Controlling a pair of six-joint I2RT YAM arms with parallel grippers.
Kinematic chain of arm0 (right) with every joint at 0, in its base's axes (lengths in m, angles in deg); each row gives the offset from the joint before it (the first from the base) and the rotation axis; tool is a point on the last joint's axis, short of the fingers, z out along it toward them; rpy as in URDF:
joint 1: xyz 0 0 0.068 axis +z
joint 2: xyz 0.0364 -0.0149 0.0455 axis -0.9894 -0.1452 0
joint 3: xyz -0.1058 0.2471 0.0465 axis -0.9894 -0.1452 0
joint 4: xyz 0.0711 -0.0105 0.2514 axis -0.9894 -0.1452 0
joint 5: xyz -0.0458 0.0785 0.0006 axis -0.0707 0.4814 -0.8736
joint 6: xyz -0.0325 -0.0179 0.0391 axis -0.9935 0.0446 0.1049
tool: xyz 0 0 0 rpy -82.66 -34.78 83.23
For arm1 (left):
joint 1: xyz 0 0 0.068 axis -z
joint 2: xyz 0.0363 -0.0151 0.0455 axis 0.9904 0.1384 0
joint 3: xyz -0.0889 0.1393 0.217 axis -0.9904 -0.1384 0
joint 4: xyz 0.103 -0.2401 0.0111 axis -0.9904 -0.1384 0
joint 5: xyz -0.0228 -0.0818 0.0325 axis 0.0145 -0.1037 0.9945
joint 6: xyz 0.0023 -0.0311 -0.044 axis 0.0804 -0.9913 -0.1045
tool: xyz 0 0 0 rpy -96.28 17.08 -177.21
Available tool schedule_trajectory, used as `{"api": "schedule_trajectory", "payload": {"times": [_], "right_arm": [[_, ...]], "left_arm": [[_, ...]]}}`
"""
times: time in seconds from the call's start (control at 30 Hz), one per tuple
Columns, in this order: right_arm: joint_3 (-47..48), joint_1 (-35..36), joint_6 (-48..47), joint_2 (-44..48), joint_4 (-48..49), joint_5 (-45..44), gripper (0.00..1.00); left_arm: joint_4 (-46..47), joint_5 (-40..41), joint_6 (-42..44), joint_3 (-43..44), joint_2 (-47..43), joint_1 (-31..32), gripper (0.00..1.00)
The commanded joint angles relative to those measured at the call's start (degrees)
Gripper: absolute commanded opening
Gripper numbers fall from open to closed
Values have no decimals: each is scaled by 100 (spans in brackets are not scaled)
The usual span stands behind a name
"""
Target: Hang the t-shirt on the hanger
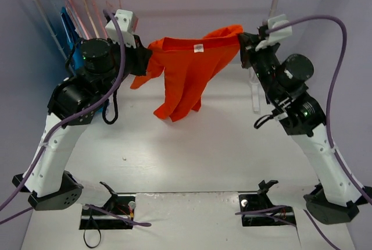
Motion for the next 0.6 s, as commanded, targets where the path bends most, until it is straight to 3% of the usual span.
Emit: {"api": "schedule_trajectory", "payload": {"times": [0.0, 0.13, 0.3, 0.5, 0.57], "right_arm": [[-770, 59, 257, 220, 377, 93, 0], [-1835, 76, 819, 765, 168, -126, 0], [-3198, 76, 1880, 1038, -334, -548, 0], [-4667, 85, 3218, 1084, -220, -514, 0], [-4912, 94, 3640, 934, -194, -549, 0]], "left_arm": [[-76, -448, 347, -152, -156, -16, 0], [117, -696, 215, -1284, -525, -25, 0], [556, -256, -250, -3749, -912, -7, 0], [2181, -53, -1260, -6484, -1317, -16, 0], [2700, -1, -1472, -6919, -1282, -25, 0]]}}
